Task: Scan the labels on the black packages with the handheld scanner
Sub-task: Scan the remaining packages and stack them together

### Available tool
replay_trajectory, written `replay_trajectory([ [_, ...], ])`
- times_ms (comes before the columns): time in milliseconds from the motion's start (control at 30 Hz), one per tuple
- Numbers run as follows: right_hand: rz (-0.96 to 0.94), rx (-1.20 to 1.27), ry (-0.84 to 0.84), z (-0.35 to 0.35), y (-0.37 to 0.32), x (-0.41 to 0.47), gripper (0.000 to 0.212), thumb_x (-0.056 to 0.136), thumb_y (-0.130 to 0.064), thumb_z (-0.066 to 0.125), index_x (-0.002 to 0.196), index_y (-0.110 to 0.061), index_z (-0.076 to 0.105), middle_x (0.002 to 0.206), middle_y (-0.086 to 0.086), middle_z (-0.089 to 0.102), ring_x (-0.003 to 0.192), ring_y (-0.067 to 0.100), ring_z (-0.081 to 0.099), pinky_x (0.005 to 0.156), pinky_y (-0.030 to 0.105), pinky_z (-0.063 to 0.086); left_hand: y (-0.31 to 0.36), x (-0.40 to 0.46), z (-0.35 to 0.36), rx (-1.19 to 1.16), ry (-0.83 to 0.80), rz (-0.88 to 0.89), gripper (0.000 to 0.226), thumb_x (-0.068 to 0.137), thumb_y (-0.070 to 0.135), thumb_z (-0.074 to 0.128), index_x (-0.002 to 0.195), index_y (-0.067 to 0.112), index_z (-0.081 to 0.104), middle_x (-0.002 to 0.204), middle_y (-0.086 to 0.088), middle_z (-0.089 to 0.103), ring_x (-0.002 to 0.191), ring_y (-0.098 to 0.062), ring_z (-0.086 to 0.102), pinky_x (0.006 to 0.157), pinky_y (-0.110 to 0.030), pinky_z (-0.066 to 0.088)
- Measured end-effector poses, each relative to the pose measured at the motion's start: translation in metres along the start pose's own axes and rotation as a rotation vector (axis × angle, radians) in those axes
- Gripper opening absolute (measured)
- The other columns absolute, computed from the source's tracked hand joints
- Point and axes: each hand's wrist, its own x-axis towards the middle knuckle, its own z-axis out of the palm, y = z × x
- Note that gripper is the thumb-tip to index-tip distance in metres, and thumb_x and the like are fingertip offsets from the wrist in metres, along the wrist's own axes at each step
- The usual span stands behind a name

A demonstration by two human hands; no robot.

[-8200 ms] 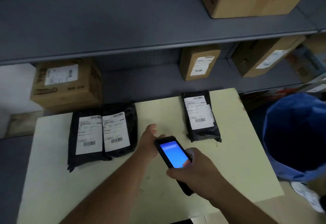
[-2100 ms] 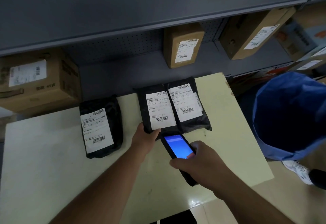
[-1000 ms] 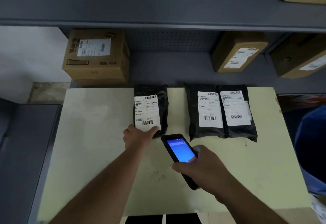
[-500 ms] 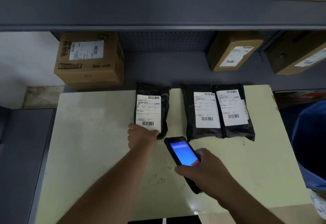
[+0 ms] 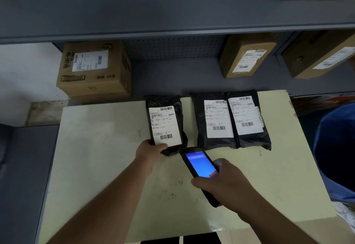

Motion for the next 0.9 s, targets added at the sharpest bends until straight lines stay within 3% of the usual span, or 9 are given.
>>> replay_trajectory([
  [100, -0.01, -0.006, 0.001, -0.001, 0.001, -0.002, 0.049, 0.073, -0.036, 0.087, 0.11, -0.02, 0.058, 0.067, -0.004, 0.063, 0.042, 0.009, 0.051, 0.046, 0.022, 0.044, -0.008, 0.005, -0.004, -0.101, -0.049, -0.003, 0.058, 0.063, 0.025, 0.084, 0.119, 0.013, 0.075, 0.115, -0.006, 0.079, 0.105, -0.027, 0.075, 0.102, -0.044, 0.057],
  [167, -0.012, -0.01, -0.001, 0.0, 0.003, -0.004, 0.049, 0.071, -0.037, 0.087, 0.108, -0.02, 0.058, 0.069, -0.003, 0.063, 0.041, 0.009, 0.051, 0.049, 0.024, 0.045, -0.007, -0.002, -0.006, -0.141, -0.089, -0.006, 0.036, 0.073, 0.012, 0.082, 0.109, 0.013, 0.075, 0.113, -0.01, 0.079, 0.107, -0.03, 0.075, 0.105, -0.046, 0.056],
  [267, -0.018, -0.022, -0.001, 0.001, 0.004, -0.007, 0.05, 0.069, -0.039, 0.086, 0.105, -0.017, 0.059, 0.07, -0.002, 0.062, 0.043, 0.011, 0.05, 0.052, 0.027, 0.046, -0.008, -0.008, -0.01, -0.221, -0.084, -0.01, 0.033, 0.081, -0.001, 0.078, 0.109, 0.013, 0.066, 0.116, -0.014, 0.075, 0.109, -0.033, 0.073, 0.106, -0.046, 0.055],
  [467, -0.02, -0.071, 0.002, 0.008, 0.004, -0.014, 0.05, 0.07, -0.04, 0.087, 0.102, -0.014, 0.059, 0.073, -0.003, 0.059, 0.049, 0.013, 0.05, 0.054, 0.026, 0.043, -0.022, -0.016, -0.019, -0.337, -0.105, 0.039, 0.074, 0.062, 0.01, 0.082, 0.132, 0.004, 0.06, 0.125, -0.014, 0.074, 0.112, -0.031, 0.073, 0.107, -0.047, 0.055],
  [600, -0.015, -0.1, -0.014, 0.015, 0.003, -0.017, 0.053, 0.065, -0.045, 0.086, 0.101, -0.014, 0.061, 0.076, -0.003, 0.061, 0.055, 0.015, 0.053, 0.057, 0.029, 0.044, -0.024, -0.024, -0.026, -0.397, -0.099, 0.072, 0.057, 0.082, -0.01, 0.074, 0.134, 0.002, 0.055, 0.126, -0.015, 0.073, 0.114, -0.032, 0.072, 0.108, -0.047, 0.054],
  [900, -0.027, -0.169, -0.026, 0.034, -0.005, -0.021, 0.055, 0.068, -0.046, 0.085, 0.104, -0.011, 0.063, 0.078, -0.003, 0.061, 0.06, 0.015, 0.055, 0.061, 0.03, 0.046, -0.032, -0.029, -0.037, -0.479, -0.104, 0.13, 0.05, 0.084, -0.017, 0.068, 0.129, 0.002, 0.054, 0.12, -0.016, 0.074, 0.105, -0.028, 0.073, 0.092, -0.036, 0.056],
])
